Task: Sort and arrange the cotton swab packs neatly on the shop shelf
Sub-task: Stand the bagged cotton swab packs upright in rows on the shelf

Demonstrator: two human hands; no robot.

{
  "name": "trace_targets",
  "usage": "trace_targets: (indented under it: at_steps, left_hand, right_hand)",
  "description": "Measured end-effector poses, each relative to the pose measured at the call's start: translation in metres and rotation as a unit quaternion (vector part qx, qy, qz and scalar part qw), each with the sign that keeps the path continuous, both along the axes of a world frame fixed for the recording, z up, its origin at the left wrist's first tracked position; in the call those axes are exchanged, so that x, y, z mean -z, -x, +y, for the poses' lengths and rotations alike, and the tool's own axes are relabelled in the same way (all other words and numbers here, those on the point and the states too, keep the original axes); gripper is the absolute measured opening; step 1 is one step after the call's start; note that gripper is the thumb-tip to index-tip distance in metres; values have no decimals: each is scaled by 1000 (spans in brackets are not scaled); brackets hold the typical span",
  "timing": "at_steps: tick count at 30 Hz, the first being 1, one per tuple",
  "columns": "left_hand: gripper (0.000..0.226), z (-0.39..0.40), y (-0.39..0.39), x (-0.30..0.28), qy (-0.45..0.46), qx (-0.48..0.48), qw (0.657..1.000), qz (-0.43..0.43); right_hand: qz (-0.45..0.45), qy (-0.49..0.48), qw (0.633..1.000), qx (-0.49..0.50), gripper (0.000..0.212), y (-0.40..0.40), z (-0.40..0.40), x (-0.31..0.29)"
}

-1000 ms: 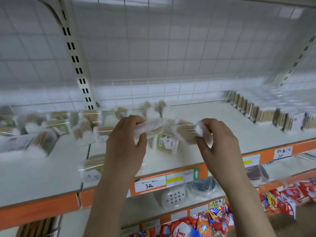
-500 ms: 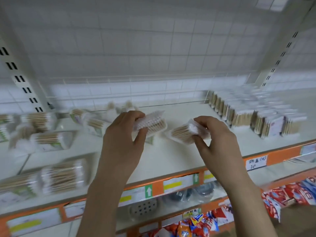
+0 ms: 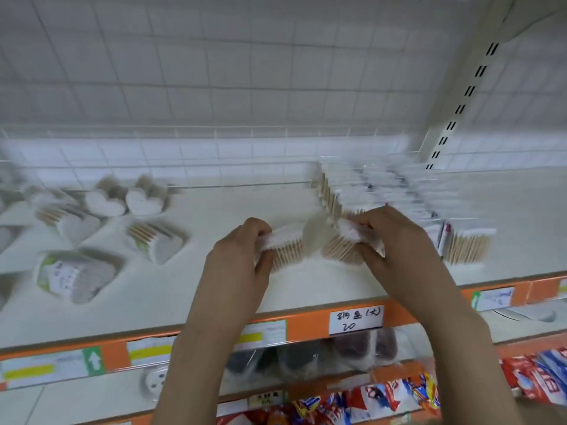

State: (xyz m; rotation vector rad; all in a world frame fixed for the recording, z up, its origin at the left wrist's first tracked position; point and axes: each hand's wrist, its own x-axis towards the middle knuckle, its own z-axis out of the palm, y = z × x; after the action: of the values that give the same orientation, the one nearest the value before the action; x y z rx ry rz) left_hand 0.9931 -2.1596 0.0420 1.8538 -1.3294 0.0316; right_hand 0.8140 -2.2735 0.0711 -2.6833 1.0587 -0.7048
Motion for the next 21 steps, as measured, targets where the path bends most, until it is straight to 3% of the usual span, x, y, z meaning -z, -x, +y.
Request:
trace_targets:
  at_steps: [13,21]
  left_hand:
    - [27,-29,34,10,-49,-16,998,-43]
    - [23,-45,54,5,-54,0,997,-51]
  right_hand:
    - [84,25,996,-15,30,5,-78,13]
    - [67,13,997,-45,34,2,-91,21]
